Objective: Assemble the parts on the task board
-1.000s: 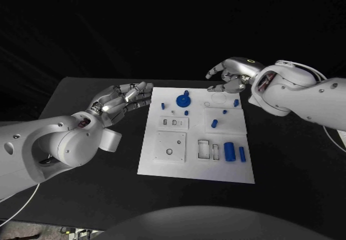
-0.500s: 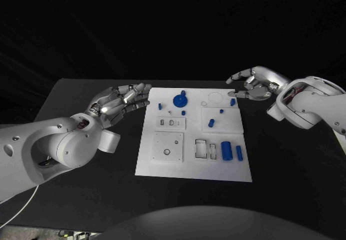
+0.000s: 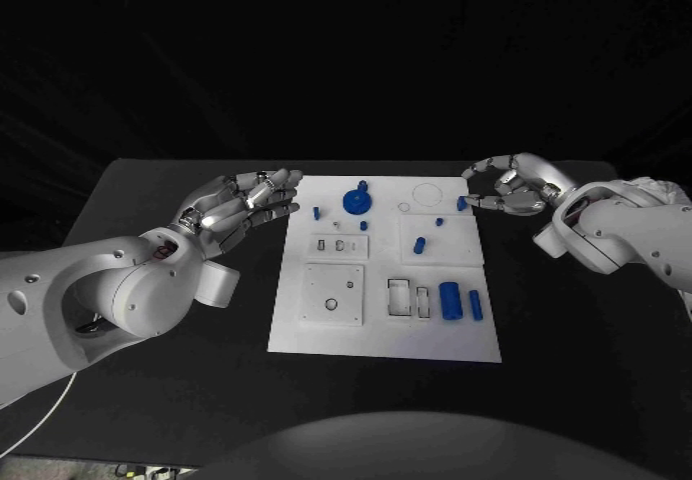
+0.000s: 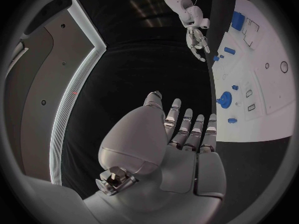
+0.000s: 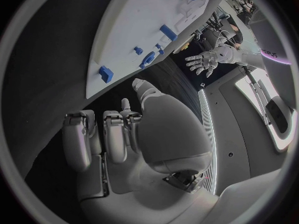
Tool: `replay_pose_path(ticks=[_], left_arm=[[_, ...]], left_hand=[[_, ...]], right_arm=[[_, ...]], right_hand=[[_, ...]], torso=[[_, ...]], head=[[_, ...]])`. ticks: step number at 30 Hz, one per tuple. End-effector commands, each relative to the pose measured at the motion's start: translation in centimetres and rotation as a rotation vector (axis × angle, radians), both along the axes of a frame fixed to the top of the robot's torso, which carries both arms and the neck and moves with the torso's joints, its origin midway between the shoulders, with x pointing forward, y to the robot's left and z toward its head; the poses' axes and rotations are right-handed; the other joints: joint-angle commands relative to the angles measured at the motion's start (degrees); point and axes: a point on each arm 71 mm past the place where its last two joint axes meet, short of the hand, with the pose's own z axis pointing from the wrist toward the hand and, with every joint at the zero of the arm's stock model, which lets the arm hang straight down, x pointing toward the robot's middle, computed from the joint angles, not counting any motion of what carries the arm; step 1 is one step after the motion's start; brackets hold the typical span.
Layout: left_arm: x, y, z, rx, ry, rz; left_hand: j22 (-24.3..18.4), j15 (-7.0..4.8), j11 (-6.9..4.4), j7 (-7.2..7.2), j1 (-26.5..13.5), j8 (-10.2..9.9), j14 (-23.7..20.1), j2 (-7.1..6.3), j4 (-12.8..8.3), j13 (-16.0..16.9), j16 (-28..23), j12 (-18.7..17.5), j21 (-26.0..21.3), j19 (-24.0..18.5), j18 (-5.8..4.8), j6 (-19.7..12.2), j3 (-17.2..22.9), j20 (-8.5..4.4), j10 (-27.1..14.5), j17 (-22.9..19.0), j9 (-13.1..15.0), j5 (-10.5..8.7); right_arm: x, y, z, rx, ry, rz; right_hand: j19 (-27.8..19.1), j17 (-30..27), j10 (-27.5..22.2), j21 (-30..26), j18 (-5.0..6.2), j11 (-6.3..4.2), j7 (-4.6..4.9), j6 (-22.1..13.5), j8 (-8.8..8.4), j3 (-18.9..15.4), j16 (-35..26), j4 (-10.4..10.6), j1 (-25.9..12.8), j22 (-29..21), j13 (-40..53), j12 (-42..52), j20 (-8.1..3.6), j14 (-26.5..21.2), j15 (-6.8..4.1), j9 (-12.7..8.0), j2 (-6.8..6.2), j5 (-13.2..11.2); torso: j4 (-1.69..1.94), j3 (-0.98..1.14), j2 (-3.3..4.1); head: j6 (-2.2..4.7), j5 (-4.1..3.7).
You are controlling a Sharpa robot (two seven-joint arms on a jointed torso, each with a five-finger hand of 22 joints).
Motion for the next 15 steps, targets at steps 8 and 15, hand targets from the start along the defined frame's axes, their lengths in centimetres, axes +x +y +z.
replay_pose_path(ticks=[8,15], left_arm=[[-0.1,-0.2,0.1,-0.013,-0.011,-0.026],[-0.1,-0.1,0.0,-0.012,-0.009,-0.027]], left_hand=[[0.0,0.44,0.29,1.88,0.8,0.3,0.0,-0.12,0.0,0.0,0.2,-0.4,0.4,0.3,-0.65,-0.4,0.5,-0.12,0.0,0.0,0.0,0.33],[0.0,0.44,0.29,1.88,0.8,0.3,0.0,-0.12,0.0,0.0,0.2,-0.4,0.4,0.3,-0.65,-0.4,0.5,-0.12,0.0,0.0,0.0,0.33]], right_arm=[[0.1,-0.3,-2.1,0.003,0.017,-0.026],[0.4,-0.2,-2.4,-0.006,0.021,-0.039]], right_hand=[[2.2,15.1,6.1,-0.6,0.35,-0.07,0.28,-3.9,5.68,-0.2,0.2,0.1,1.7,13.5,15.1,0.2,-0.13,6.0,-0.29,2.5,0.13,-4.4],[2.1,15.1,6.1,-0.7,0.39,0.03,0.45,-7.3,10.32,-0.4,0.2,0.2,2.5,13.5,15.1,0.2,-0.07,6.0,-0.18,4.4,0.35,-1.8]], torso=[[0.06,0.03,0.00],[0.10,-0.07,-0.09]], head=[[0.00,0.07],[0.00,0.05]])
